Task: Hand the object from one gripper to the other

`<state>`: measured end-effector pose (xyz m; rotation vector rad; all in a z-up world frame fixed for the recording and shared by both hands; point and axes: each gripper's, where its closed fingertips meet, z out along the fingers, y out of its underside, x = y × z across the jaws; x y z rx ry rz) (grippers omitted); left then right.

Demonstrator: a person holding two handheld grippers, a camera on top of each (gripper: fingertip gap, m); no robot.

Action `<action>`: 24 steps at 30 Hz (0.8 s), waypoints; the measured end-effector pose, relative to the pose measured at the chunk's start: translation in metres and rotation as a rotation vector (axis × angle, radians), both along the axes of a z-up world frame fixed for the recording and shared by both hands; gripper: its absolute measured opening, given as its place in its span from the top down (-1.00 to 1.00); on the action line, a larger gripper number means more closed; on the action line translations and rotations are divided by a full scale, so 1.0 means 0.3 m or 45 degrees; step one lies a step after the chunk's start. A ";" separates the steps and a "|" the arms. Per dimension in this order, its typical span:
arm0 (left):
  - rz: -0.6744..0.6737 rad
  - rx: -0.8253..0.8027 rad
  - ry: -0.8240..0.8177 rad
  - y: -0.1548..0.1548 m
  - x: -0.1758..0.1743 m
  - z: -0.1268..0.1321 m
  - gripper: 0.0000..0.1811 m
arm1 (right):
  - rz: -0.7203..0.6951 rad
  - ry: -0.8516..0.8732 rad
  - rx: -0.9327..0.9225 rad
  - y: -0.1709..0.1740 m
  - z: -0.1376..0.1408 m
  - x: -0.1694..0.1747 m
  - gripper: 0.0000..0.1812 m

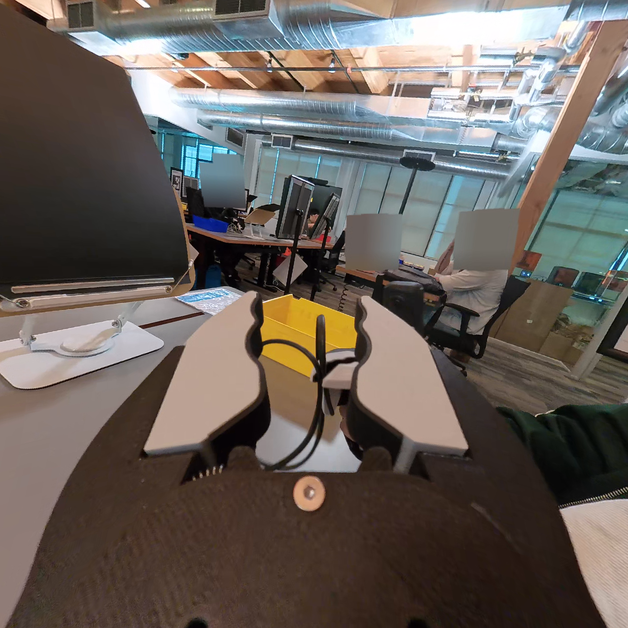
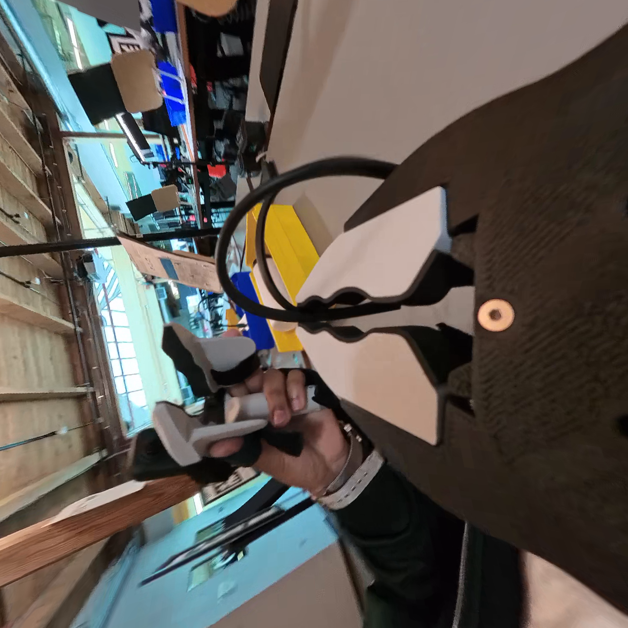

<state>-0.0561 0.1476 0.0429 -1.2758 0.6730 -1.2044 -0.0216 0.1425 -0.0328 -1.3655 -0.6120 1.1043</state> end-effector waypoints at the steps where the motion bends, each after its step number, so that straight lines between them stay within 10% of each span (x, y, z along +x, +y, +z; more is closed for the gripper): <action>1: -0.006 -0.003 -0.001 0.001 -0.002 0.000 0.44 | 0.024 0.050 -0.043 0.009 0.007 0.015 0.92; 14: -0.219 -0.052 0.209 0.022 0.068 -0.185 0.43 | 0.882 0.141 -0.253 -0.198 0.132 0.049 0.92; 18: -0.698 0.036 0.073 -0.151 0.099 -0.174 0.03 | 1.147 0.045 -0.248 -0.317 0.145 0.063 0.92; 24: -0.867 0.055 0.143 -0.243 0.168 -0.247 -0.27 | 1.334 -0.073 -0.270 -0.404 0.119 0.069 0.92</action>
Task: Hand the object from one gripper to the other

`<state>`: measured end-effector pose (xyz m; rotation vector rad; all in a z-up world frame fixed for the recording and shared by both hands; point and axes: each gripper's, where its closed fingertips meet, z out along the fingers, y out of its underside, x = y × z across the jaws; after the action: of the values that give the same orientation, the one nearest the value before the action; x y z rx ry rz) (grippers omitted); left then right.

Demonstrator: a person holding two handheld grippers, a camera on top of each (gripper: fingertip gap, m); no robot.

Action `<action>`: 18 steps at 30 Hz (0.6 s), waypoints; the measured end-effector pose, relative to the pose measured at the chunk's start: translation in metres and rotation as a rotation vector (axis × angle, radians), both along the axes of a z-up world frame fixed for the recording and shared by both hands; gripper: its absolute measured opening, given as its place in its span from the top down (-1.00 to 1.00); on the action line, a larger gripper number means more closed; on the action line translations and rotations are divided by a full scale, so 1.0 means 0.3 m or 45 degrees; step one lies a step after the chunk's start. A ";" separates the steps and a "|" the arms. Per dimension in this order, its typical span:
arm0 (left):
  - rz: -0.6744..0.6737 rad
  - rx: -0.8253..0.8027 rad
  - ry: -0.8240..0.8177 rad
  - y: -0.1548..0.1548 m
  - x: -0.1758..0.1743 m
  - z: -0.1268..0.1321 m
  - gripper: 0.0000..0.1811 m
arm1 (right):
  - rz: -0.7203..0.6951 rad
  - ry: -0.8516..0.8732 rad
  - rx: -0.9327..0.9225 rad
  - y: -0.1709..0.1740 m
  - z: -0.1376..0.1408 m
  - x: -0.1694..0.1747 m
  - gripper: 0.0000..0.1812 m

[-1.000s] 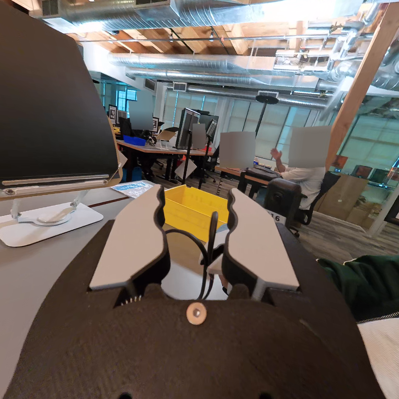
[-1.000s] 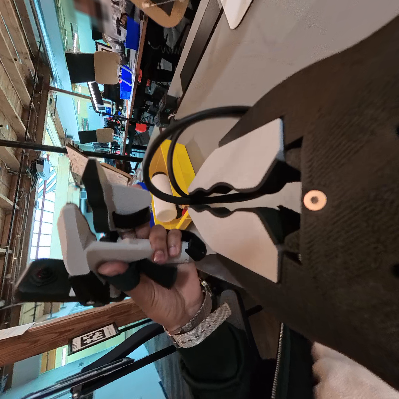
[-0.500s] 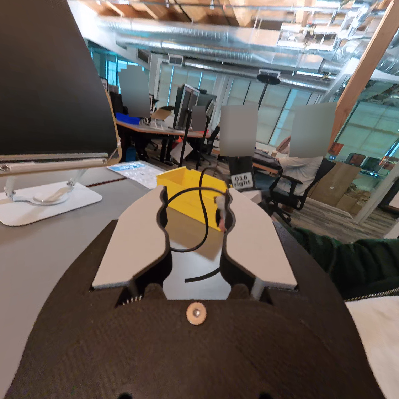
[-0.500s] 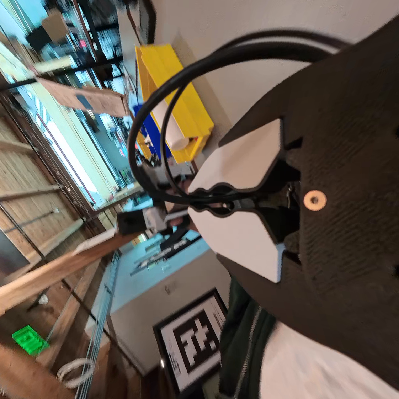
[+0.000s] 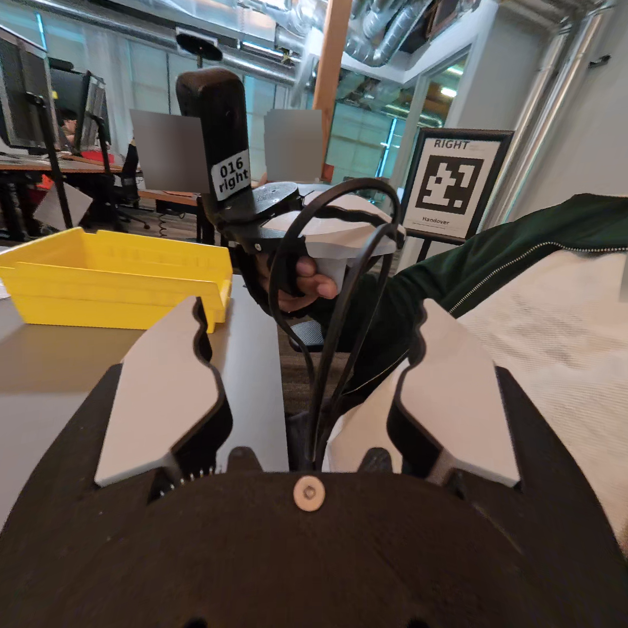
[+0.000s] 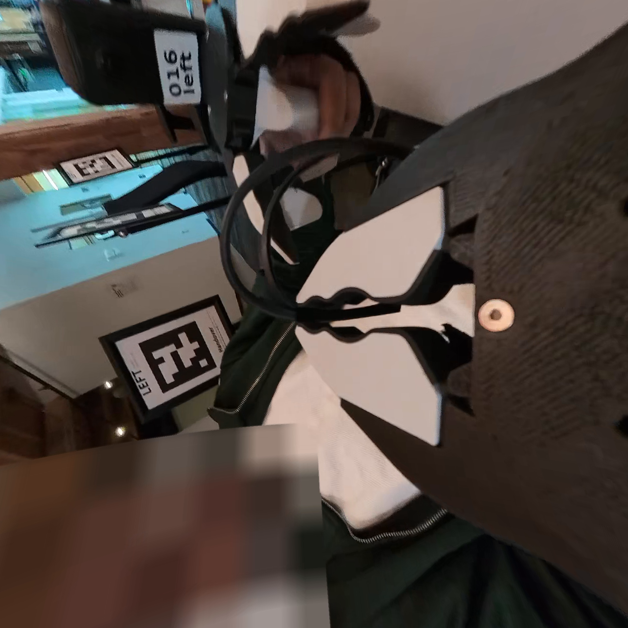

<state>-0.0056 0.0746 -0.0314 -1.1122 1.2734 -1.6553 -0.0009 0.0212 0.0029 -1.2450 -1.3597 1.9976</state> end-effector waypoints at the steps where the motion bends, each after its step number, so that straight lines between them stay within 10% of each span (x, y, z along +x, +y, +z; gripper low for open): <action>1: -0.019 -0.010 -0.015 -0.012 0.013 -0.004 -0.33 | 0.040 0.000 0.003 -0.017 -0.001 0.002 0.92; 10: -0.191 -0.008 -0.089 -0.115 0.050 -0.009 -0.14 | 0.228 -0.034 -0.009 -0.092 -0.020 0.014 0.92; 18: -0.393 -0.023 -0.004 -0.157 0.005 -0.039 0.59 | 0.136 0.031 -0.029 -0.036 0.003 0.062 0.92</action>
<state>-0.0041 0.0275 -0.0431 -0.9585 1.4889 -1.8938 0.0177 0.0106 0.0039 -1.1760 -1.4232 2.0989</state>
